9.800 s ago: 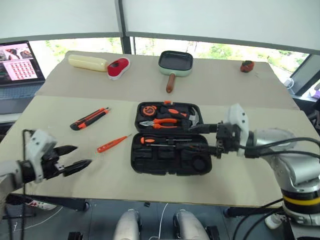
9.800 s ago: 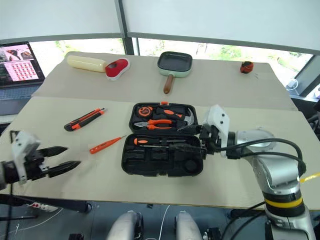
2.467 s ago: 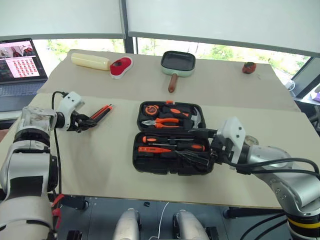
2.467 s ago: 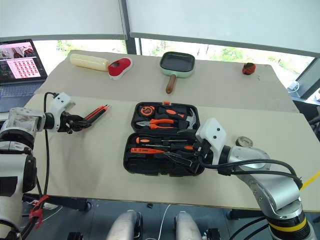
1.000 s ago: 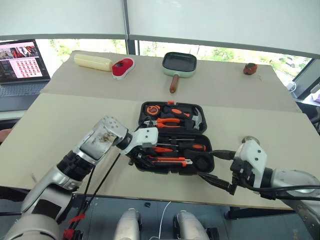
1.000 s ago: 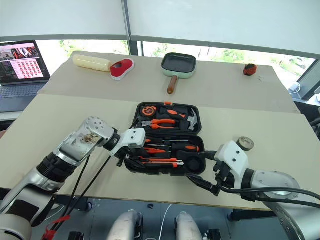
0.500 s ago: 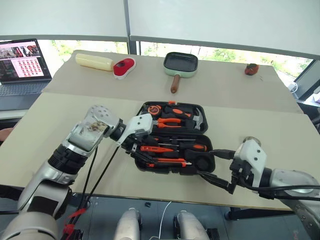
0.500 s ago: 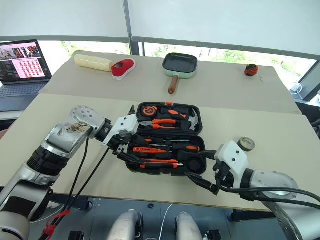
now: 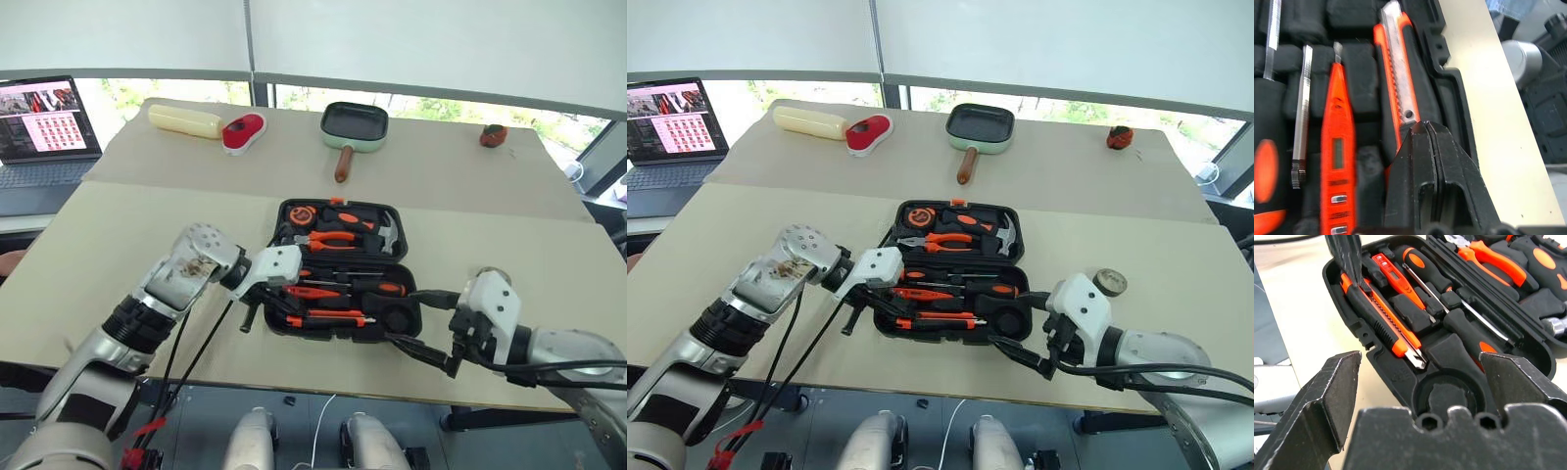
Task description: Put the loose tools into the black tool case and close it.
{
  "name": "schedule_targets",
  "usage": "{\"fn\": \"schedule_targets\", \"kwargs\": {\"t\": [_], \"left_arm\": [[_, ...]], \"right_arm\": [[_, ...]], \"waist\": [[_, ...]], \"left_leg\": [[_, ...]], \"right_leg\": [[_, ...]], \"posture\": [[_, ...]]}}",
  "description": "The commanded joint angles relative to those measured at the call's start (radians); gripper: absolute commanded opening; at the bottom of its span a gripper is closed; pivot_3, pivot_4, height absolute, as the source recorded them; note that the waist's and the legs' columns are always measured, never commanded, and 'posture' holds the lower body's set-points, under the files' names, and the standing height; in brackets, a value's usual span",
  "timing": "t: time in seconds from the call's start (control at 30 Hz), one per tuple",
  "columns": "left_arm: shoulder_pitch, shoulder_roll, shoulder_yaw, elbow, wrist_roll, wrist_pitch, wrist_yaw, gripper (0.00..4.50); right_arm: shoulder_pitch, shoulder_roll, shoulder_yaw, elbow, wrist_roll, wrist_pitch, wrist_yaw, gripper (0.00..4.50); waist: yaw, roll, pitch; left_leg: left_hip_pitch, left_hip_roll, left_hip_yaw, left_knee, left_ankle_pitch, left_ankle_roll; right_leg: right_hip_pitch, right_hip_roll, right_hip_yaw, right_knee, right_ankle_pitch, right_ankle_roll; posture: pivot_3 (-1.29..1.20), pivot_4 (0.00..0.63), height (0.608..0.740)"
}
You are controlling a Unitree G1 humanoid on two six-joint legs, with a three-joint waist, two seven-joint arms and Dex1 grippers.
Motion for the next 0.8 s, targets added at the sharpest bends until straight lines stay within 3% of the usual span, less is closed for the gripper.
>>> {"fn": "schedule_targets", "kwargs": {"t": [0.03, 0.53, 0.8], "left_arm": [[0.001, 0.006, -0.034, 0.010, 0.053, -0.053, -0.003, 0.05], [0.037, -0.014, -0.089, 0.070, 0.160, -0.189, 0.015, 0.05], [0.047, -0.001, -0.087, 0.054, 0.151, -0.202, -0.018, 0.05]], "right_arm": [[-0.010, -0.002, -0.001, -0.013, 0.004, -0.004, -0.003, 4.50], [-0.001, 0.003, 0.013, -0.009, -0.004, -0.012, -0.014, 4.50], [-0.002, 0.000, 0.018, -0.002, -0.008, -0.019, -0.006, 4.50]], "waist": [[0.000, 0.000, 0.000], [0.003, 0.006, -0.005], [0.000, 0.006, -0.005]], "left_leg": [[0.000, 0.000, 0.000, 0.000, 0.000, 0.000], [0.003, 0.000, 0.000, 0.000, 0.000, 0.000], [0.015, 0.000, 0.000, -0.002, -0.001, 0.001]], "right_leg": [[0.000, 0.000, 0.000, 0.000, 0.000, 0.000], [0.004, 0.000, 0.000, 0.000, 0.000, 0.000], [0.015, 0.000, 0.000, -0.003, -0.001, 0.000]], "posture": [[0.00, 0.150, 0.740], [0.00, 0.150, 0.740], [0.00, 0.150, 0.740]]}}
